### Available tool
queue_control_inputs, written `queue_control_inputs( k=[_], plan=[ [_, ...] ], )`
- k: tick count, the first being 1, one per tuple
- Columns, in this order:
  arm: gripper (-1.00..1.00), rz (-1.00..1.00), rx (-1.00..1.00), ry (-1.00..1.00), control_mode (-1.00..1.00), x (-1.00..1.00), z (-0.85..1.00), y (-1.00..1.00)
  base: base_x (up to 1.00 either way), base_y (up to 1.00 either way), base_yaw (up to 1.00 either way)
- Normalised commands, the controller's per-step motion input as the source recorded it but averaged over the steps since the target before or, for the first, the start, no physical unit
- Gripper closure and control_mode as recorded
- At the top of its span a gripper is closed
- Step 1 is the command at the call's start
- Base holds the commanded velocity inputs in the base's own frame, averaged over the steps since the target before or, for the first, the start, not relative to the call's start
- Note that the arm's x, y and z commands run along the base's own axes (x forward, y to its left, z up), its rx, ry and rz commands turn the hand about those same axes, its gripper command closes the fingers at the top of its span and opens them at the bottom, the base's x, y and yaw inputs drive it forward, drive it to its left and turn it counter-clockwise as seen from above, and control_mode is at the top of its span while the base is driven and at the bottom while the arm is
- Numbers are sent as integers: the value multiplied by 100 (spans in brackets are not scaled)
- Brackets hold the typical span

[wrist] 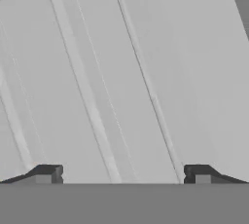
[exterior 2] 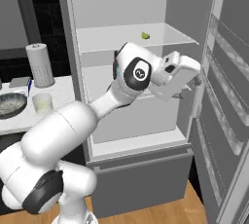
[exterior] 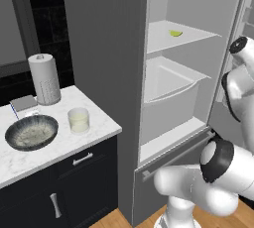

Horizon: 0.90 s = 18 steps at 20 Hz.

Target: Grab a lemon wedge from the fridge and one ice cube from the ice bowl, and put them in the glass of lemonade.

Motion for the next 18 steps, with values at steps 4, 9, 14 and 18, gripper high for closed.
queue_control_inputs(
  k=[4, 9, 14, 18],
  plan=[
    [-100, 21, -18, 8, -100, 38, 0, -59, 0, 0, 0],
    [-100, 13, -16, 19, -100, 71, 0, -60, 0, 0, 0],
    [-100, 6, -11, 21, -100, 66, 0, -58, 0, 0, 0],
    [-100, 0, -2, 22, -100, 38, 0, -62, 0, 0, 0]
  ],
)
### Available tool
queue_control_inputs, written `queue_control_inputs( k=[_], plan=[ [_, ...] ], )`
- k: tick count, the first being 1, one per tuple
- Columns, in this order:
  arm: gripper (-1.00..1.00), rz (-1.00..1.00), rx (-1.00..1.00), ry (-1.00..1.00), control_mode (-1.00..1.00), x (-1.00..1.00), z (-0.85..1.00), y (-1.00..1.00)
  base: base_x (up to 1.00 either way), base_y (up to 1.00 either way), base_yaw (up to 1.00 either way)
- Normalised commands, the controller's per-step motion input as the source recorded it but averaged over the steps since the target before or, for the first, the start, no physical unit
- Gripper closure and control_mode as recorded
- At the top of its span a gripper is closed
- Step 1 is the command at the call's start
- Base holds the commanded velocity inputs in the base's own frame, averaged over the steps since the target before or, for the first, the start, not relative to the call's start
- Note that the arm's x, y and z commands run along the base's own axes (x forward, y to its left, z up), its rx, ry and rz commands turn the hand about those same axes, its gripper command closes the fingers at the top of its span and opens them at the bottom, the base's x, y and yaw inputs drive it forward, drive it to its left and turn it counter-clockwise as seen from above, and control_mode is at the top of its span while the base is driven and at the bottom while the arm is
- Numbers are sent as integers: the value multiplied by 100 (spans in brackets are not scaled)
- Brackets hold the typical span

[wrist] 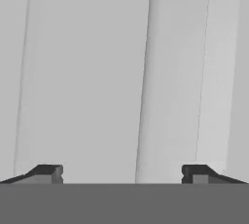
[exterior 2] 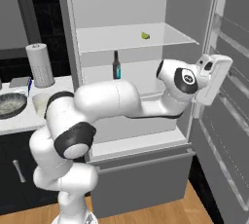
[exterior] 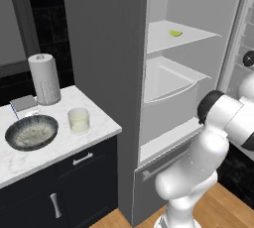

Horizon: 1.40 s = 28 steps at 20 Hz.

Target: Grab a lemon wedge from the fridge and one ice cube from the ice bowl, and put them in the glass of lemonade.

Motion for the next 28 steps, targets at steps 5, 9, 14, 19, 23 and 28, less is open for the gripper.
queue_control_inputs(
  k=[5, 9, 14, 19, 23, 28],
  plan=[
    [-100, 0, 0, 5, -100, -1, 18, 2, 0, 0, 0],
    [-100, 0, 0, -2, -100, -25, 38, 93, 0, 0, 0],
    [-100, 0, 0, -2, -100, -4, 37, 100, 0, 0, 0],
    [-100, -2, 16, 0, -100, 2, 5, 100, 0, 0, 0],
    [-100, -3, 58, -7, -100, 0, -22, 66, 0, 0, 0],
    [-100, 0, 72, -10, -100, 0, -50, 50, 0, 0, 0]
  ],
)
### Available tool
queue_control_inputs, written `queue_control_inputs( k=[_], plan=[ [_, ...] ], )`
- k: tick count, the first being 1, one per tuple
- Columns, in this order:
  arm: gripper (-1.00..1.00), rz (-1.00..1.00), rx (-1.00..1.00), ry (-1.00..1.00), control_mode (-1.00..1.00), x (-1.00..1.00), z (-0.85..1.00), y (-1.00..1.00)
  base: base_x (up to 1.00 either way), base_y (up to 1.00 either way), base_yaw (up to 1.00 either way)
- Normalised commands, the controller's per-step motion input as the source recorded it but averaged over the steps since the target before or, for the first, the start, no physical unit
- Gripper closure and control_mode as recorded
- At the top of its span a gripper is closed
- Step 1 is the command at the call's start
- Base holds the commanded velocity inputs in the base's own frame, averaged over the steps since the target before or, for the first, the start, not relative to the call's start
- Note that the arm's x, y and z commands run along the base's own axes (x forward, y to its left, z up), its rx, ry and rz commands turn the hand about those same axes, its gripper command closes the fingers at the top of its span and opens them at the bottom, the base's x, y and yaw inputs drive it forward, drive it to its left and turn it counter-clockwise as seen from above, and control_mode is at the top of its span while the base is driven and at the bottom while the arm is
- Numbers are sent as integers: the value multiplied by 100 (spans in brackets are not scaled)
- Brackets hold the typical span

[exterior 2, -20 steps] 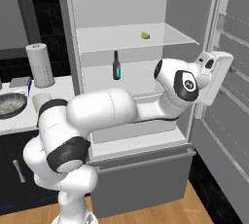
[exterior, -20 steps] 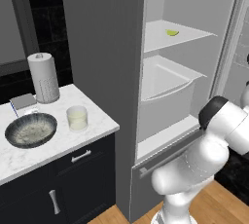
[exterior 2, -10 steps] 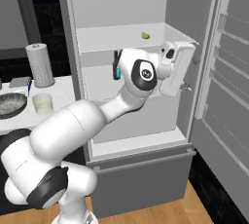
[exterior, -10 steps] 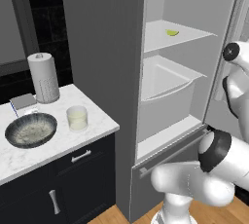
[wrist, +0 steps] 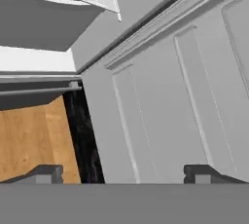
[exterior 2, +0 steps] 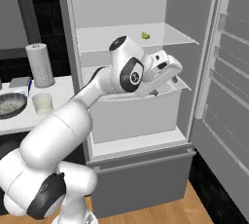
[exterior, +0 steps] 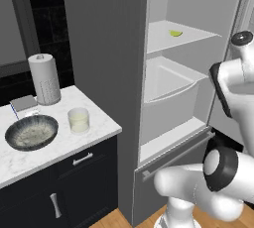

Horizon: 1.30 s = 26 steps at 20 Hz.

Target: Grab a lemon wedge from the fridge and one ice cube from the ice bowl, and put them in the glass of lemonade.

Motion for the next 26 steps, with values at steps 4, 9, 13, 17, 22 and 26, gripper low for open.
queue_control_inputs(
  k=[4, 9, 13, 17, 22, 26],
  plan=[
    [-100, 1, 60, -9, -100, -23, -64, 71, 0, 0, 0],
    [-100, 8, 23, 4, -100, -73, 4, 82, 0, 0, 0],
    [-100, 14, 26, 0, -100, -83, 7, 59, 0, 0, 0],
    [-100, 6, 7, 0, -100, -76, 7, 55, 0, 0, 0],
    [-100, -8, 0, 0, -100, -24, 9, 98, 0, 0, 0],
    [-100, -10, 2, 1, -100, -4, 0, 94, 0, 0, 0]
  ],
)
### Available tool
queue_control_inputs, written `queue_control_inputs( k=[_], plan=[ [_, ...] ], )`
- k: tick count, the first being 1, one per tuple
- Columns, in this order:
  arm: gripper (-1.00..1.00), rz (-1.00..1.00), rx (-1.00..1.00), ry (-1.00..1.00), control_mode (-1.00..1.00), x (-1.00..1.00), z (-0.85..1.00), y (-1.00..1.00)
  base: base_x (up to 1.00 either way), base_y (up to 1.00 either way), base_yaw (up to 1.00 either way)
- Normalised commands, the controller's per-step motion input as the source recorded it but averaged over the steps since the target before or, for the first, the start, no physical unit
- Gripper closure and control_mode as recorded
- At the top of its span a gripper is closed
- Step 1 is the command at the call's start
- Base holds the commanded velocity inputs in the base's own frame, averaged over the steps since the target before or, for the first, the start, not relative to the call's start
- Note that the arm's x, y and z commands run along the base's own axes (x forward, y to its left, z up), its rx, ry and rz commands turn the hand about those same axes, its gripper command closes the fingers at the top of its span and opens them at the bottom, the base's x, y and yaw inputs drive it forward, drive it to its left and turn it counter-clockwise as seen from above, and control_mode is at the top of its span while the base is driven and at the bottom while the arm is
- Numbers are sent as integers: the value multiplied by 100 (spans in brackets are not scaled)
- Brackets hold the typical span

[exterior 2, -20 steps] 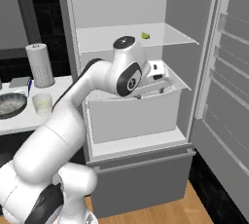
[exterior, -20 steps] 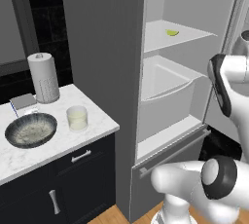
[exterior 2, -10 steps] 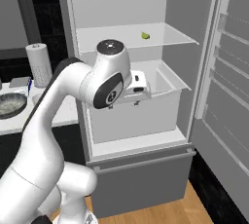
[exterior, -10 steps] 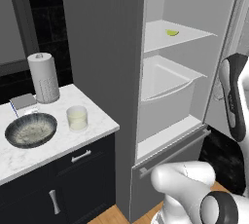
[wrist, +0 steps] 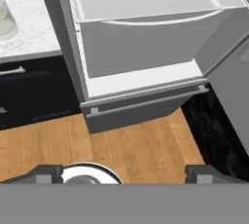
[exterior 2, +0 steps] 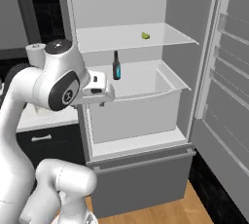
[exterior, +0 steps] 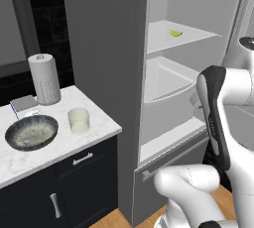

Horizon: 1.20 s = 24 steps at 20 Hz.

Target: Grab a lemon wedge from the fridge and one ice cube from the ice bowl, and put them in the glass of lemonade.

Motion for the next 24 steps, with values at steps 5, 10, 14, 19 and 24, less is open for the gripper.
queue_control_inputs(
  k=[5, 10, 14, 19, 24],
  plan=[
    [-100, -21, 4, 0, -100, -49, 0, 25, 0, 0, 0],
    [-100, -4, 0, 0, -100, -19, 0, 2, 0, 0, 0],
    [-100, -3, 0, 0, -100, -3, 0, 2, 0, 0, 0],
    [-100, -2, 0, 0, -100, 0, 0, 1, 0, 0, 0],
    [-100, 0, 0, 0, -100, 0, 0, -14, 0, 0, 0]
  ],
)
